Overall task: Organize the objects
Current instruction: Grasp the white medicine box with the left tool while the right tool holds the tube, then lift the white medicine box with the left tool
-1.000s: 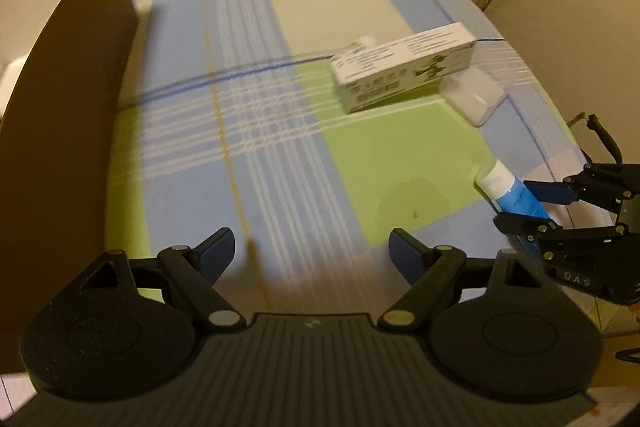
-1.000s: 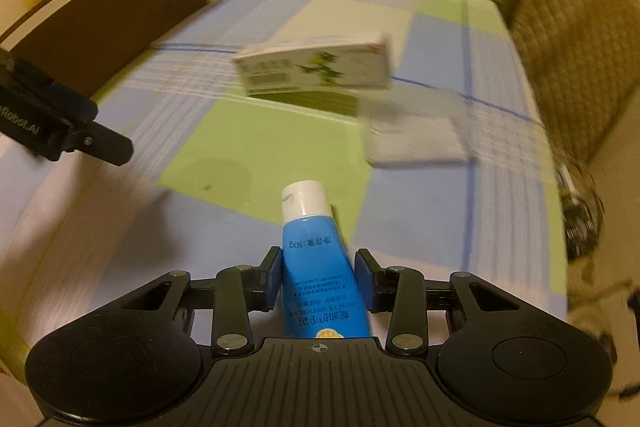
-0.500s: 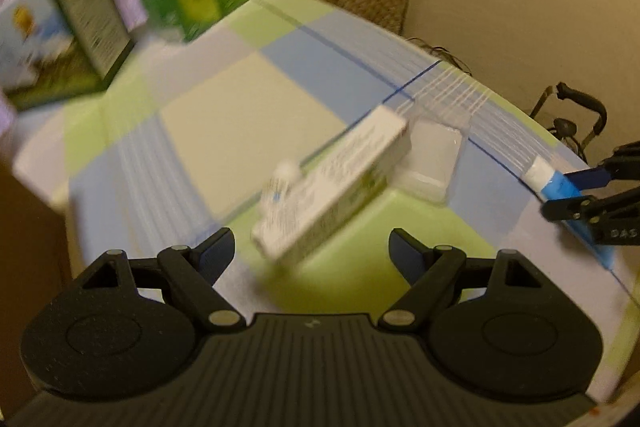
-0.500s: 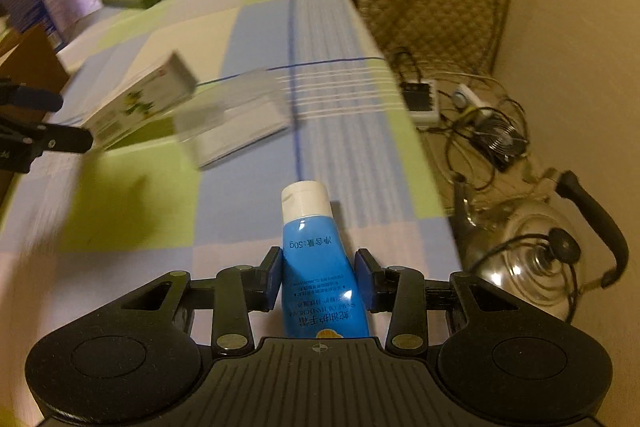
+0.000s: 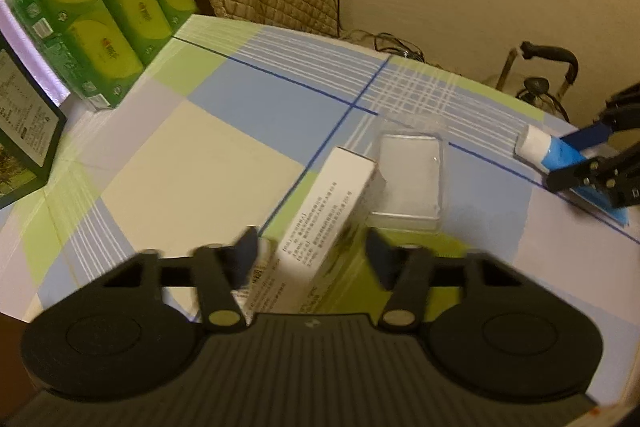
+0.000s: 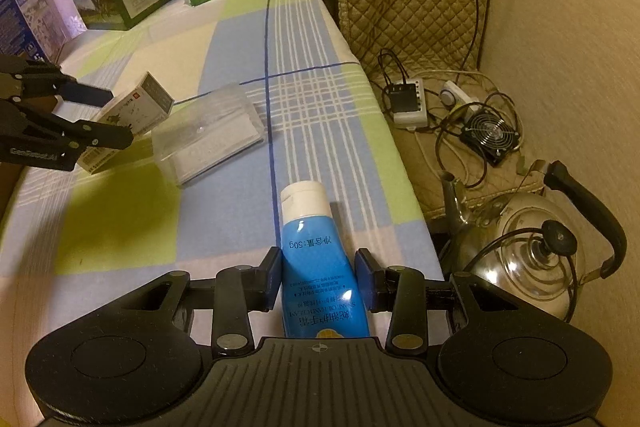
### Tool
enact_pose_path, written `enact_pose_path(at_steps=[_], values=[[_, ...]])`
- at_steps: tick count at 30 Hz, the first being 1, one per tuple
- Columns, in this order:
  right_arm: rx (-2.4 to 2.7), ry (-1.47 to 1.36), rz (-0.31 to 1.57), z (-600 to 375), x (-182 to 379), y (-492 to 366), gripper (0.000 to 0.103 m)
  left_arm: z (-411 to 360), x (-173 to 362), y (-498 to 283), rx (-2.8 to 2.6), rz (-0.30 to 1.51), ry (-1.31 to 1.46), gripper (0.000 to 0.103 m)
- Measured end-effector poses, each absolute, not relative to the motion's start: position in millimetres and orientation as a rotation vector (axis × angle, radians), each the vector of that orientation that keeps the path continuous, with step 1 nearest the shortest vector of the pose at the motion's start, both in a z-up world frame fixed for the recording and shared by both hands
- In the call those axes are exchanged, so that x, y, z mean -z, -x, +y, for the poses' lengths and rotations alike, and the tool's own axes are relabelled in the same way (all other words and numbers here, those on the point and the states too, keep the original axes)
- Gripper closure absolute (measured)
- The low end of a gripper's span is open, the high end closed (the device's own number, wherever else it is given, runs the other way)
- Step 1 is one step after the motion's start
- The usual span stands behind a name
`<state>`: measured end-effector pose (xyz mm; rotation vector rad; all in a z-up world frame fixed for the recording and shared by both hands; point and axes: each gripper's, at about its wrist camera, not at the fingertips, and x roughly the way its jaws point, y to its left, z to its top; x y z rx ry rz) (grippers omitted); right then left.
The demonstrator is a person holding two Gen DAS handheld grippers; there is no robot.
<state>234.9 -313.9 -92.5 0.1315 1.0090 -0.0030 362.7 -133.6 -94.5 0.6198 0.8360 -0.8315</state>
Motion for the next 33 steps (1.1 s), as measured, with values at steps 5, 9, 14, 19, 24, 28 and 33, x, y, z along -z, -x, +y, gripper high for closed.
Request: enact_pose_path(at_steps=[5,9,14,19,24,28,33], values=[[-0.002,-0.123,1.004,-314.2,93.0,-234.3,0.067,-126.5,89.6,-352.2,0.809,0.836,-0.615,0.078],[-0.012,-0.118,1.0,-313.3,92.7,-233.1,0.067,-114.0,84.1,-341.0,0.755,0.872,-0.556,0.082],[-0.041,-0.112,1.005,-309.7,92.0,-230.2,0.067,-94.6,83.5,-328.1,0.644,0.975,-0.461,0.082],[-0.099,-0.098,1.016,-297.2,92.1,-225.6,0.067,-71.6,91.5,-317.5,0.558,1.099,-0.341,0.081],[-0.127,-0.04,1.009,-284.2,94.6,-223.8,0.067,-66.0,104.5,-313.6,0.511,1.133,-0.318,0.078],[-0.138,-0.004,1.006,-279.6,97.4,-223.9,0.067,-69.4,111.9,-314.0,0.492,1.133,-0.308,0.078],[-0.144,0.04,1.001,-274.3,99.3,-226.0,0.067,-68.9,113.5,-312.6,0.458,1.135,-0.279,0.08]])
